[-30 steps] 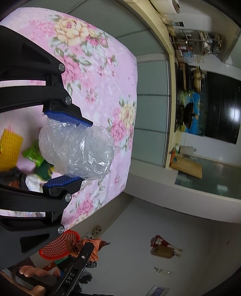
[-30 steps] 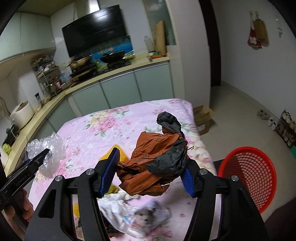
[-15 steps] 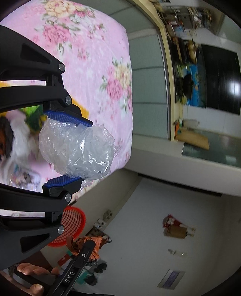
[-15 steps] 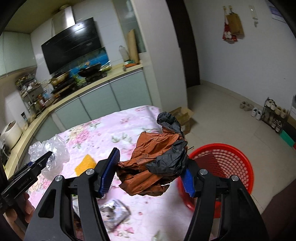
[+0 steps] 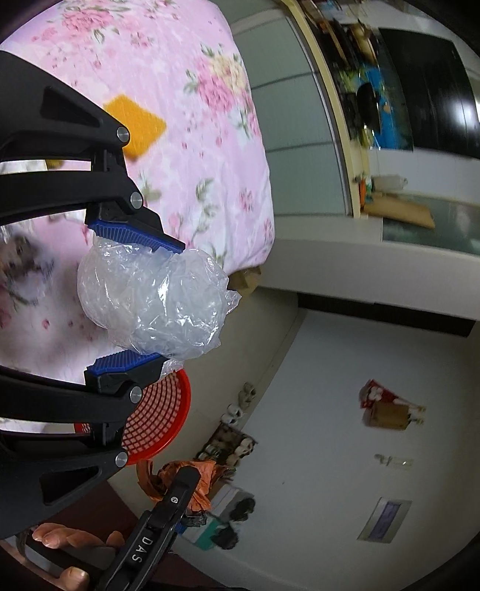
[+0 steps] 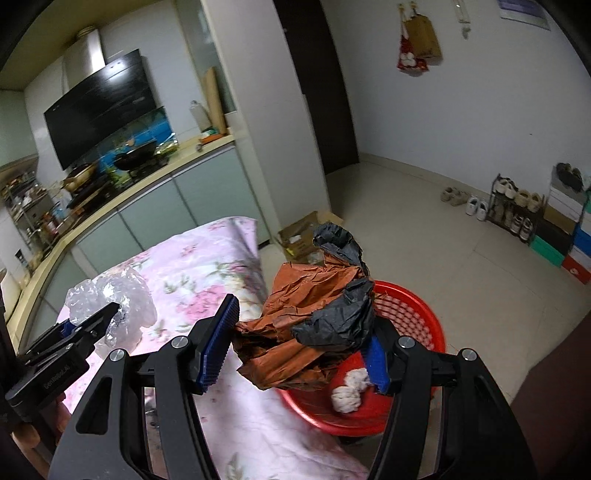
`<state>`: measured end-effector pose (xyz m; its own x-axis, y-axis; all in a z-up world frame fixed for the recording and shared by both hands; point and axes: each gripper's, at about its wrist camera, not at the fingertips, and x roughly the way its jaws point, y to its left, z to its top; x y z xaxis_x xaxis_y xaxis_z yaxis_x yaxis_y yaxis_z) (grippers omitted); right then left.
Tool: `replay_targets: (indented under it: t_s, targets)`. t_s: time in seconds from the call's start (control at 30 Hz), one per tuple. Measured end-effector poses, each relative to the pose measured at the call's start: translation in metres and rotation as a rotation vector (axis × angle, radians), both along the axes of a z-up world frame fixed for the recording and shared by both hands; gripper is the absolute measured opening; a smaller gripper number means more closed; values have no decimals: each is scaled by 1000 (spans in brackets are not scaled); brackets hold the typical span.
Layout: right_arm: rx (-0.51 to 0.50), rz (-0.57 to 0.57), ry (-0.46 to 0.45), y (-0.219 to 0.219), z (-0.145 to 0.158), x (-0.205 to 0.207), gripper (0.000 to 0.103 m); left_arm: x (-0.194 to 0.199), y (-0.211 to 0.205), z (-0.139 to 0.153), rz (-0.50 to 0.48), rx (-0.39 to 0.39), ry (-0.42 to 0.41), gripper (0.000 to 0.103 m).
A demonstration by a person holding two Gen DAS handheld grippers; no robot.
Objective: Collect trash
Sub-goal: 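Carry both held bags over the red basket, then open both tools to drop the bags into the red basket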
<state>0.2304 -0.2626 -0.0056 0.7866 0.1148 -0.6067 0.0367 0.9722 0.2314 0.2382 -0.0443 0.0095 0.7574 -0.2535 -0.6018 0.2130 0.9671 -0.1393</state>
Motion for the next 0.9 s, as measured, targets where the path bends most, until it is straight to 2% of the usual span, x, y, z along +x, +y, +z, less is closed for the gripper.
replay_targets:
  t_s: [0.3,0.5,0.9]
  targets:
    - [2,-71,50,-37,-18,9,59,21,-52,-17,-101,16,50,47]
    - [-8,-96,99,-57,-36,18,59,32,-86,-41,-179,32,100,47]
    - [33,-101,215,-80,-76,44,59,50,-128,-89,-248,54,214,47]
